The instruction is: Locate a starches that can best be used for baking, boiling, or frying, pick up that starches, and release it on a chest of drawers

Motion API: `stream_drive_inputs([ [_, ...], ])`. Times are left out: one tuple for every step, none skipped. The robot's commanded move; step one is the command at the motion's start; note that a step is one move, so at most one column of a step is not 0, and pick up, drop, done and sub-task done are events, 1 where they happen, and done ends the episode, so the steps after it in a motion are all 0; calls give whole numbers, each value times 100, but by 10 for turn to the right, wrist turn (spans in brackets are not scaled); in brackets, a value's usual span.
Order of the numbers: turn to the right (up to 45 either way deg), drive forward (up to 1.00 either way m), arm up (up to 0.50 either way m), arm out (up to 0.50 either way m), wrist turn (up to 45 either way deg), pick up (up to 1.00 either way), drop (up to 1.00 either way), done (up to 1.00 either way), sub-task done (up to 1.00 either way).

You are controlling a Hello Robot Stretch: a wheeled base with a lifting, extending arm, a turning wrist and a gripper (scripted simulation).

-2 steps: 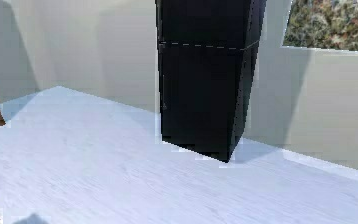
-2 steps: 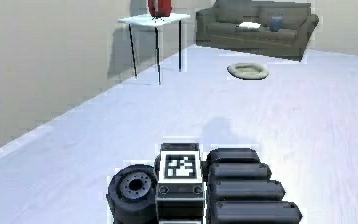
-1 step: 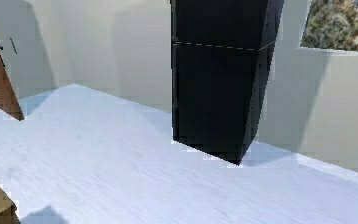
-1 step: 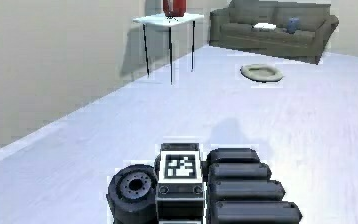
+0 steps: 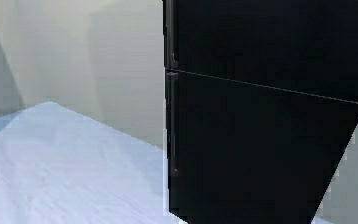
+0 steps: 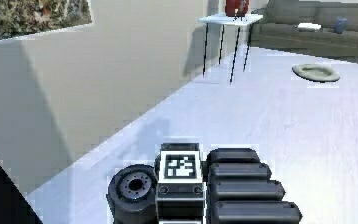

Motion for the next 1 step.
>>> stream_drive_inputs([
  [-450, 0, 0, 0, 0, 0, 0, 0, 0],
])
